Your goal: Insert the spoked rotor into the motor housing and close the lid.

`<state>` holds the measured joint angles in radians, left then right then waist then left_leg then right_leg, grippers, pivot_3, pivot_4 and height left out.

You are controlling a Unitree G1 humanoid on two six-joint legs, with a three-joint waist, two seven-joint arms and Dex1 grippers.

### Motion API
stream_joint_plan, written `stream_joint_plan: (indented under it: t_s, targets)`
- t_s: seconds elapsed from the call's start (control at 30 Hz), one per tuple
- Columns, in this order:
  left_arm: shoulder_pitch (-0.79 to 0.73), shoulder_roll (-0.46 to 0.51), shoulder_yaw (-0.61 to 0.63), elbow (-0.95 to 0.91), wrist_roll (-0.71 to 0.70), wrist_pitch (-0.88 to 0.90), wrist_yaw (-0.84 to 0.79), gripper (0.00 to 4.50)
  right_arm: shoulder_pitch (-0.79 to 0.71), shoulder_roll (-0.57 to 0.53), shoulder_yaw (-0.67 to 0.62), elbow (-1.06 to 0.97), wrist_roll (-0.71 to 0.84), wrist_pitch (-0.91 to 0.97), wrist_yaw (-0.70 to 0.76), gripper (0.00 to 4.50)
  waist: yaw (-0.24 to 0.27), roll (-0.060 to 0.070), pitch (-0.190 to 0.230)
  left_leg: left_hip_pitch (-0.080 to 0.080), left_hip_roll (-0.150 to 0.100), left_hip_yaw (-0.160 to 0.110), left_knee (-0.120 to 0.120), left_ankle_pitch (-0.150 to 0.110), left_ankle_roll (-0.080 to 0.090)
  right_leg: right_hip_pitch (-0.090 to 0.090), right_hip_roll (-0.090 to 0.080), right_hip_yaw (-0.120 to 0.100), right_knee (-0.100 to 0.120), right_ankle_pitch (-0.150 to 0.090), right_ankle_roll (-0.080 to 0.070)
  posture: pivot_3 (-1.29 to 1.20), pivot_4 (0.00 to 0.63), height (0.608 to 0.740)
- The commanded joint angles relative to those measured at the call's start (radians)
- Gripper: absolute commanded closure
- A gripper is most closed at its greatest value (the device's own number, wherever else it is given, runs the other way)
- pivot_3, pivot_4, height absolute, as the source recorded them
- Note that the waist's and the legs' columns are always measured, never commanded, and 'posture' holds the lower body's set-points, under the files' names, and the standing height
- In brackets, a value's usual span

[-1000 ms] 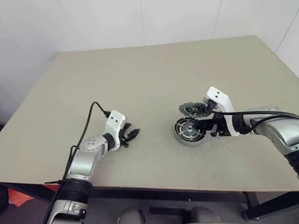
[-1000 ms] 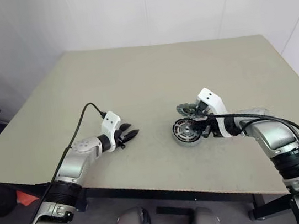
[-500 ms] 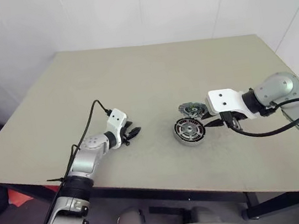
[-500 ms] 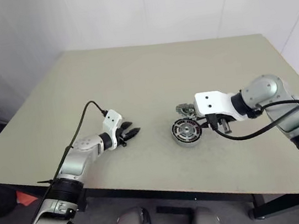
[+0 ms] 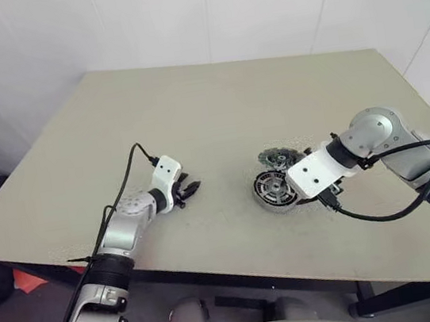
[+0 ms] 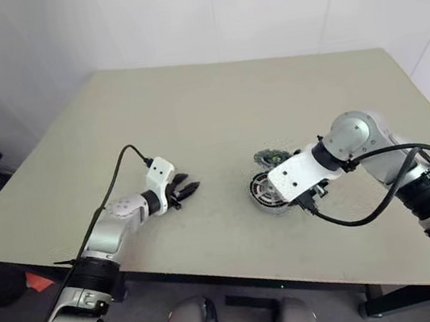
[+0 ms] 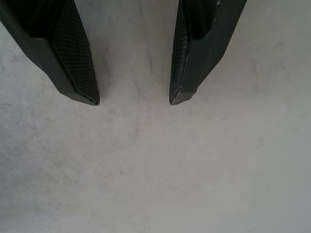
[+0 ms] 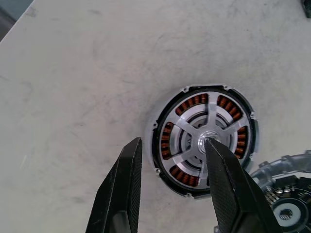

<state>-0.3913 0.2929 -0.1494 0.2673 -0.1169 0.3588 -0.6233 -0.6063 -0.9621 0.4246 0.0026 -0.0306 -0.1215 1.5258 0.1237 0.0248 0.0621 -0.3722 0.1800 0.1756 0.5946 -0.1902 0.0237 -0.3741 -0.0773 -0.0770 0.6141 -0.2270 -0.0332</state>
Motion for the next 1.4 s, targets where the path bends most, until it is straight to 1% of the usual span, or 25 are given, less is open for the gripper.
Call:
stream_joint_plan:
  t_s: [0.03, 0.27, 0.43, 0.6, 0.8, 0.83, 0.9, 1.03, 1.2, 1.3, 1.37, 1.4]
  targets:
    - [-0.004, 0.006, 0.018, -0.041, -0.003, -0.006, 0.006, 2.07, 0.002, -0.008, -0.015, -0.009, 0.003, -0.008, 0.028, 2.24, -0.001, 0.0, 0.0, 0.0, 0.0, 0.0, 0.0, 0.0, 0.0, 0.0, 0.0, 0.0, 0.0, 0.0, 0.0, 0.0, 0.0, 0.74]
    - [-0.015, 0.006, 0.014, -0.032, 0.0, -0.006, 0.001, 2.07, 0.042, 0.023, 0.012, 0.059, -0.068, -0.013, -0.022, 2.24, -0.002, 0.0, 0.0, 0.002, 0.0, 0.0, 0.001, 0.001, -0.002, 0.001, 0.0, 0.0, 0.0, 0.0, 0.0, 0.0, 0.0, 0.74]
    - [-0.015, 0.004, 0.007, -0.034, 0.003, -0.005, -0.002, 2.07, 0.054, 0.057, 0.016, 0.074, -0.088, 0.012, -0.039, 2.24, -0.003, 0.0, 0.0, 0.003, 0.001, 0.0, 0.002, 0.001, -0.002, 0.002, 0.0, 0.001, 0.0, 0.0, 0.0, 0.0, 0.0, 0.74]
    - [-0.011, 0.003, 0.008, -0.036, 0.004, -0.005, -0.001, 2.07, 0.056, 0.058, 0.004, 0.077, -0.089, 0.014, -0.035, 2.24, -0.002, 0.0, 0.0, 0.003, 0.0, 0.0, 0.002, 0.001, -0.002, 0.002, 0.0, 0.001, 0.0, 0.0, 0.0, 0.0, 0.0, 0.74]
    - [-0.011, 0.002, 0.01, -0.032, 0.004, -0.005, 0.003, 2.07, 0.051, 0.083, 0.022, 0.108, -0.112, 0.025, -0.044, 2.24, -0.005, 0.0, 0.0, 0.004, 0.001, 0.0, 0.002, 0.001, -0.002, 0.003, 0.0, 0.001, 0.0, 0.0, 0.0, 0.0, 0.0, 0.74]
    - [-0.012, 0.001, 0.011, -0.031, 0.004, -0.006, 0.004, 2.07, 0.053, 0.081, 0.024, 0.11, -0.115, 0.026, -0.041, 2.63, -0.006, 0.0, 0.0, 0.004, 0.001, 0.0, 0.002, 0.001, -0.002, 0.003, 0.0, 0.001, 0.0, 0.0, 0.0, 0.0, 0.0, 0.74]
    - [-0.013, 0.0, 0.013, -0.029, 0.004, -0.006, 0.007, 2.07, 0.054, 0.081, 0.025, 0.112, -0.121, 0.029, -0.041, 3.14, -0.005, 0.0, 0.0, 0.005, 0.0, 0.0, 0.002, 0.001, -0.002, 0.004, 0.0, 0.001, 0.0, 0.0, 0.001, 0.0, 0.0, 0.74]
    - [-0.003, -0.001, 0.012, -0.035, 0.004, -0.007, 0.01, 2.07, 0.04, 0.104, 0.023, 0.112, -0.162, 0.053, -0.092, 4.43, -0.003, -0.003, -0.001, 0.005, 0.0, 0.0, 0.002, 0.001, -0.002, 0.005, 0.0, 0.001, -0.001, 0.0, 0.001, 0.0, 0.0, 0.74]
    - [-0.003, -0.003, 0.014, -0.036, 0.003, -0.006, 0.014, 2.07, 0.037, 0.103, 0.006, 0.071, -0.167, 0.082, -0.098, 4.43, -0.023, -0.004, -0.001, 0.006, 0.001, 0.0, 0.002, 0.002, -0.003, 0.004, 0.0, 0.001, -0.001, 0.0, 0.001, 0.0, 0.0, 0.74]
    - [-0.001, -0.006, 0.014, -0.035, 0.003, -0.009, 0.016, 2.07, 0.034, 0.096, -0.008, 0.06, -0.164, 0.097, -0.106, 4.43, -0.026, -0.004, -0.001, 0.006, 0.001, 0.0, 0.002, 0.002, -0.003, 0.004, 0.0, 0.001, -0.002, -0.002, 0.004, 0.0, 0.0, 0.74]
    - [0.001, -0.008, 0.013, -0.035, 0.003, -0.009, 0.018, 2.07, 0.03, 0.095, -0.022, 0.048, -0.151, 0.138, -0.103, 4.43, -0.027, -0.004, -0.001, 0.005, 0.0, 0.0, 0.002, 0.002, -0.003, 0.005, 0.0, 0.002, -0.002, -0.002, 0.003, 0.0, 0.0, 0.74]
    - [0.002, -0.009, 0.013, -0.036, 0.003, -0.009, 0.019, 2.07, 0.029, 0.097, -0.038, 0.029, -0.124, 0.194, -0.093, 4.43, -0.027, -0.004, -0.001, 0.005, 0.0, 0.0, 0.002, 0.002, -0.003, 0.005, 0.0, 0.002, -0.003, -0.001, 0.001, 0.0, 0.0, 0.74]
